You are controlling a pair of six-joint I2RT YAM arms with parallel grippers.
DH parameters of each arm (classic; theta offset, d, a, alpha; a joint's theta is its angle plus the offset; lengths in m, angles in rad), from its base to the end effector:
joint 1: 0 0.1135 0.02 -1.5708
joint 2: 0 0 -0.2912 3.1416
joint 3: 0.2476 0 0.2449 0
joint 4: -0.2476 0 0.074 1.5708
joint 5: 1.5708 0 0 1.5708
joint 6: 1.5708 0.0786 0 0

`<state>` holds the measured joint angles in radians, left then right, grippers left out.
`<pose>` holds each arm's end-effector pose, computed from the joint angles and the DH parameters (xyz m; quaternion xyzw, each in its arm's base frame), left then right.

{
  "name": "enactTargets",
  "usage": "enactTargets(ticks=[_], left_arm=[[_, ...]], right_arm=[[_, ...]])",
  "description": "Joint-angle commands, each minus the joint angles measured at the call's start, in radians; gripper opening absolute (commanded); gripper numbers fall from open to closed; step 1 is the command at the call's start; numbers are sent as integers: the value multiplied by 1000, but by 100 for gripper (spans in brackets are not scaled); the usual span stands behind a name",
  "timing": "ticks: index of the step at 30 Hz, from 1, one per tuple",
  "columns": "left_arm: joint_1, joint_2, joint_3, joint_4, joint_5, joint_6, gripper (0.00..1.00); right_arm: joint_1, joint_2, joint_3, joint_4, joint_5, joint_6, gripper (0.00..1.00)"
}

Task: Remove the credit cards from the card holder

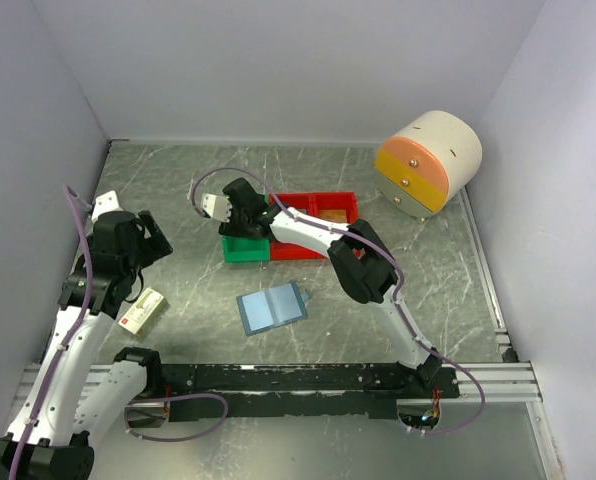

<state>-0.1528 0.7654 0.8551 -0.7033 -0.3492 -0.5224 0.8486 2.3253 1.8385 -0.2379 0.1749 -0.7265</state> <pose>0.1642 0.0019 0.3112 -0.2393 0.8446 -0.0047 0.4790 0.3875 0.4192 0.1673 -0.6184 0.6663 -0.0545 0.4131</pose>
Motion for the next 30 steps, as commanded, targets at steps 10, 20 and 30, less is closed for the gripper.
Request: enactTargets(ticks=[10,20,30], left_arm=[[10,7,-1,12,23,15,95],[10,11,-2,14,30,16,96],[10,20,2,11,33,16,99]], right_arm=[[-9,-165,-72,145,-44,199,72],[-40,-642,-556,428,215,893,100],[-28,-936,-872,283,-36,1268,98]])
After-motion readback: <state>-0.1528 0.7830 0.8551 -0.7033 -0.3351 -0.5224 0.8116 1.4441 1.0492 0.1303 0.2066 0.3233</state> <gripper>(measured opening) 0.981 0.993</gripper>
